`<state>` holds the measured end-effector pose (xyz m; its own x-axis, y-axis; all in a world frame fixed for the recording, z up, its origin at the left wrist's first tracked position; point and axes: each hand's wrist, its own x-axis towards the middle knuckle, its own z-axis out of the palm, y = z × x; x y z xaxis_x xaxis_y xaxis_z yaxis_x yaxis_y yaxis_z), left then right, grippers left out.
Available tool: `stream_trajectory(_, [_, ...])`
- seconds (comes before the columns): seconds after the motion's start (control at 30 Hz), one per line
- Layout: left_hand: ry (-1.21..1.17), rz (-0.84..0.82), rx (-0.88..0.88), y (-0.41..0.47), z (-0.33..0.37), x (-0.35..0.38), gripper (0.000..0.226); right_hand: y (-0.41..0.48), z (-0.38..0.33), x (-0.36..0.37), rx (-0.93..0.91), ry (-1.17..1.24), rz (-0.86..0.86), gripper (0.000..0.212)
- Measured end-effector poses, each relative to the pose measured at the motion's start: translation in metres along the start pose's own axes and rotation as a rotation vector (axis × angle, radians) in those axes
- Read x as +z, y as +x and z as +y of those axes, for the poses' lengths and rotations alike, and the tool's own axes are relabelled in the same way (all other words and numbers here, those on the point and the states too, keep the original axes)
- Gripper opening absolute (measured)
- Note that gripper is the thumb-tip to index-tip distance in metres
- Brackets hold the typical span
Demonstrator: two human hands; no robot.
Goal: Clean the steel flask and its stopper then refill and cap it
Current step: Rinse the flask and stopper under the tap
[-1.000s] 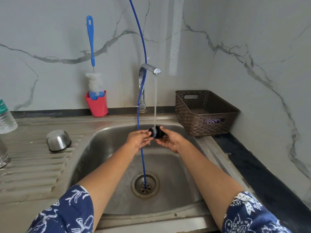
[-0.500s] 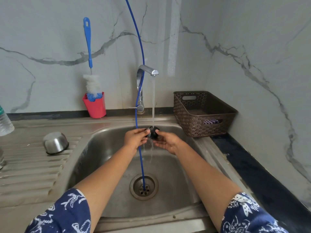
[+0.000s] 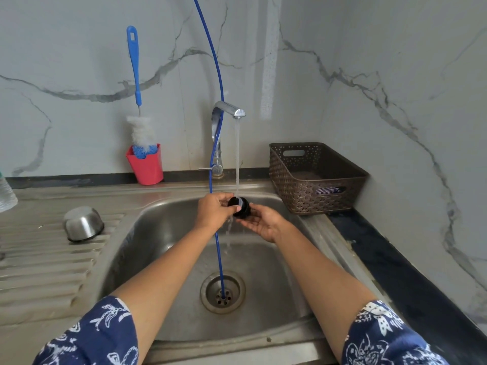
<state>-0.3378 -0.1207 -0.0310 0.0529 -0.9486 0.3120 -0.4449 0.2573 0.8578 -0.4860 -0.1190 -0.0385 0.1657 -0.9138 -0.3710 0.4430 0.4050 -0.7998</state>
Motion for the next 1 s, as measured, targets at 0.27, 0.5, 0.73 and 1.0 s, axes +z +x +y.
stream_trajectory(0.27, [-0.023, -0.035, -0.069, -0.001, -0.008, -0.009, 0.043, 0.005, -0.001, 0.004, -0.119, -0.097, 0.06, 0.001])
stream_trajectory(0.5, [-0.085, -0.165, -0.178, -0.009, -0.015, -0.011, 0.06, 0.008, 0.001, 0.011, -0.366, -0.27, 0.053, 0.023])
stream_trajectory(0.73, [-0.167, -0.22, -0.232, -0.009, -0.021, -0.007, 0.05, 0.014, 0.003, 0.004, -0.441, -0.508, 0.075, 0.035])
stream_trajectory(1.0, [-0.22, -0.193, -0.229, -0.01, -0.019, -0.002, 0.046, 0.008, 0.001, -0.002, -0.54, -0.663, -0.029, 0.042])
